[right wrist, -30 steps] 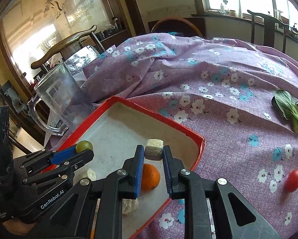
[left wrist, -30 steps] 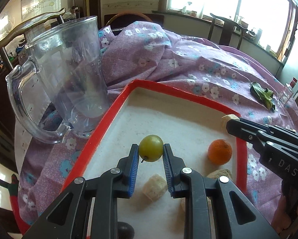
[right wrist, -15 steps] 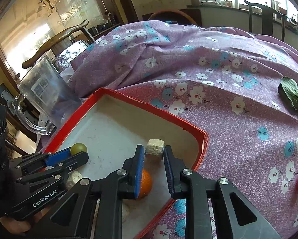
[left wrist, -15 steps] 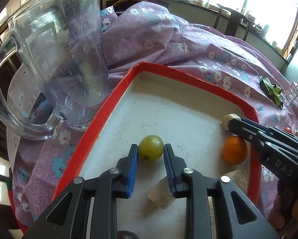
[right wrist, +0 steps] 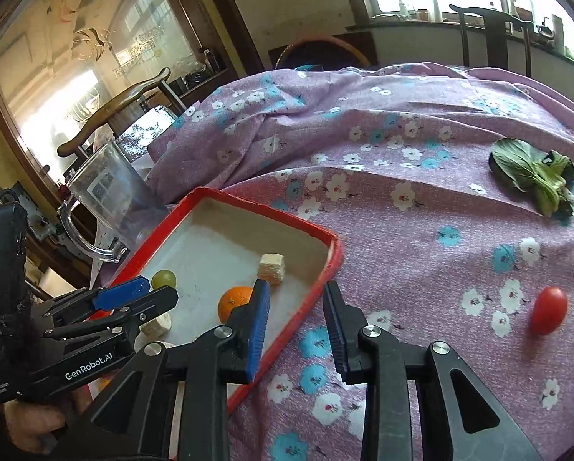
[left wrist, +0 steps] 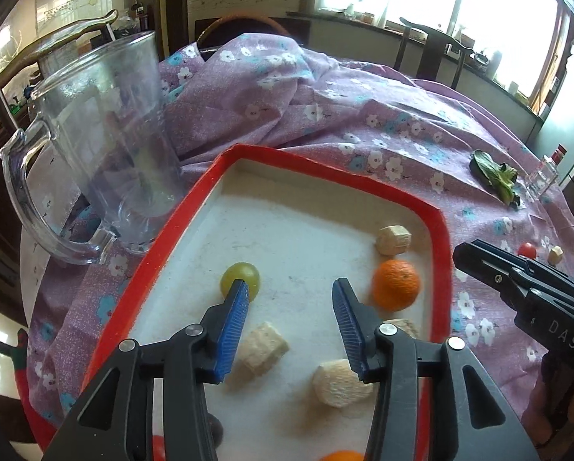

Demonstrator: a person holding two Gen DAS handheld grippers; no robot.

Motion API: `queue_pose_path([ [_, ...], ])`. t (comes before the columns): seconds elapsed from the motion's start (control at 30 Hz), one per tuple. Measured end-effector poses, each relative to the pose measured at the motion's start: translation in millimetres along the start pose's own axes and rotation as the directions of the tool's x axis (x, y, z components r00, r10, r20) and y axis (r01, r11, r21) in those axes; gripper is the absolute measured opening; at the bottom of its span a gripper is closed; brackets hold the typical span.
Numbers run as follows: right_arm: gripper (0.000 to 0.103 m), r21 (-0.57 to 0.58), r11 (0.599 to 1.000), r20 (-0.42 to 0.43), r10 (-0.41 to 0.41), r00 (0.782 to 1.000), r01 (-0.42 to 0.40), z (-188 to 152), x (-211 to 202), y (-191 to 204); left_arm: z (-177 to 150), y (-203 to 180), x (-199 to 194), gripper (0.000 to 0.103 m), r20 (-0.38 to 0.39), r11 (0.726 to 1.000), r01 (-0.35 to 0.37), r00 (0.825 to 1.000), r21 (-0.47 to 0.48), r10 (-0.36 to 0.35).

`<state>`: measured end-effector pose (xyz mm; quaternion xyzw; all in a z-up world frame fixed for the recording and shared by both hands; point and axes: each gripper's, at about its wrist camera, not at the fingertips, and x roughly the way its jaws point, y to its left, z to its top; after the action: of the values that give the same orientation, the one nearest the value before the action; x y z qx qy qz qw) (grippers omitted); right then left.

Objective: Organize fruits
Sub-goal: 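Lower the green fruit and cube into the tray and open both tools, then withdraw both tools toward the last red tomato and beige block, then grasp the red tomato with the left tool while the right tool grasps the beige block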

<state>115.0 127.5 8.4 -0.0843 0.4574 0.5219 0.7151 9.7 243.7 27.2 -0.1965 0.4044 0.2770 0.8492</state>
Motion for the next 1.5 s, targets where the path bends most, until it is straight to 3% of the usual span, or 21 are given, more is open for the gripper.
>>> queue_pose_path([
  [0.43, 0.031, 0.097, 0.993, 0.053, -0.069, 0.996, 0.064, -25.9, -62.3, -72.0, -10.4, -70.6, -17.0, 0.048, 0.003, 0.992, 0.095, 0.995, 0.088, -0.096],
  [1.0, 0.031, 0.214, 0.960, 0.066, -0.197, 0.978, 0.179, -52.2, -113.3, -174.3, -15.5, -173.7, 13.7, 0.048, -0.057, 0.961, 0.188, 0.982, 0.201, -0.180],
  [1.5, 0.034, 0.246, 0.938, 0.062, -0.268, 0.962, 0.245, -64.1, -129.9, -218.6, -16.7, -213.1, 31.8, 0.048, -0.075, 0.948, 0.216, 0.976, 0.235, -0.204],
])
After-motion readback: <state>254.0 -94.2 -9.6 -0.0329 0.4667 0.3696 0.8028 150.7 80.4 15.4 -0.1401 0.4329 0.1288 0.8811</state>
